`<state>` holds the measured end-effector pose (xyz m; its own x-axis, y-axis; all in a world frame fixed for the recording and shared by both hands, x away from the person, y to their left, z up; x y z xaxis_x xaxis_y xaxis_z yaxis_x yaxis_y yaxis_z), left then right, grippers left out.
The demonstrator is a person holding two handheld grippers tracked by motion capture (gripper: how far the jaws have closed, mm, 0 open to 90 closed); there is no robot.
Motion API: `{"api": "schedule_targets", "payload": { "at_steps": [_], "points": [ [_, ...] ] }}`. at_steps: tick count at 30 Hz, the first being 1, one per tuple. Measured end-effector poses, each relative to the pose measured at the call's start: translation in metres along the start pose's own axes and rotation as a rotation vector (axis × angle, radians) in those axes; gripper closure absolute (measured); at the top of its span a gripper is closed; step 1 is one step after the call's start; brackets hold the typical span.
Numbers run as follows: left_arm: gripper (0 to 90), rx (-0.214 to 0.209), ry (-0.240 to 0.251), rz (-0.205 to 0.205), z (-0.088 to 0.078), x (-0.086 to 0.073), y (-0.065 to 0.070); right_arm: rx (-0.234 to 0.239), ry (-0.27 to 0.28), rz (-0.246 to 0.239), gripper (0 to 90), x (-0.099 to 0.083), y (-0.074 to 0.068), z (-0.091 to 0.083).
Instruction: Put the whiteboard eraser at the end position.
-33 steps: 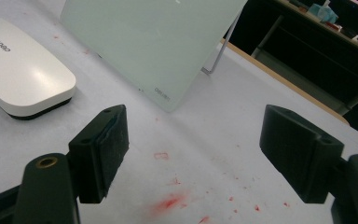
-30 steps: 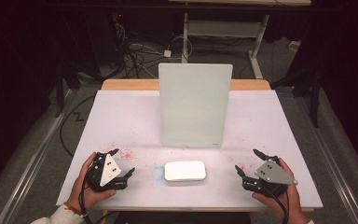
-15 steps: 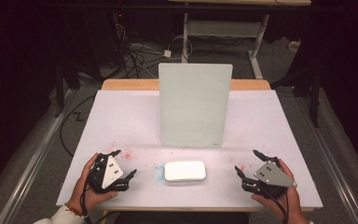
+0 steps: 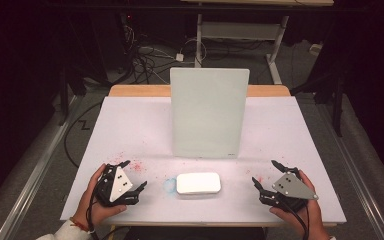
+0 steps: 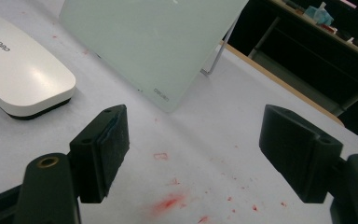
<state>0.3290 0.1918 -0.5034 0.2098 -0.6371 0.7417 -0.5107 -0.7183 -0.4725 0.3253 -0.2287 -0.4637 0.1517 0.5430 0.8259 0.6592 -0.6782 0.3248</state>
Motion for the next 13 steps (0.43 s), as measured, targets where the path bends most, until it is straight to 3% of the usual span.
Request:
{"api": "schedule_targets", "payload": {
  "at_steps": [6,13],
  "points": [
    [17.1,0.003,-0.011,0.016,0.0036,-0.0023,-0.0012,0.006,-0.013,0.003,23.8,-0.0021,0.0005,0.0023],
    [17.1,-0.016,-0.001,-0.041,0.0055,-0.0014,-0.0057,0.015,-0.029,0.045,23.5,-0.0084,0.0065,0.0045]
  ]
}}
Point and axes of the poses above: each handheld gripper's, and its own axes: z roughly forward along the jaws, x roughly out of its top, y roughly to its right, the point moved 6 cm from there along z, roughly forward along the jaws, and after that the axes turned 10 degrees about x, right-handed, at the moved point
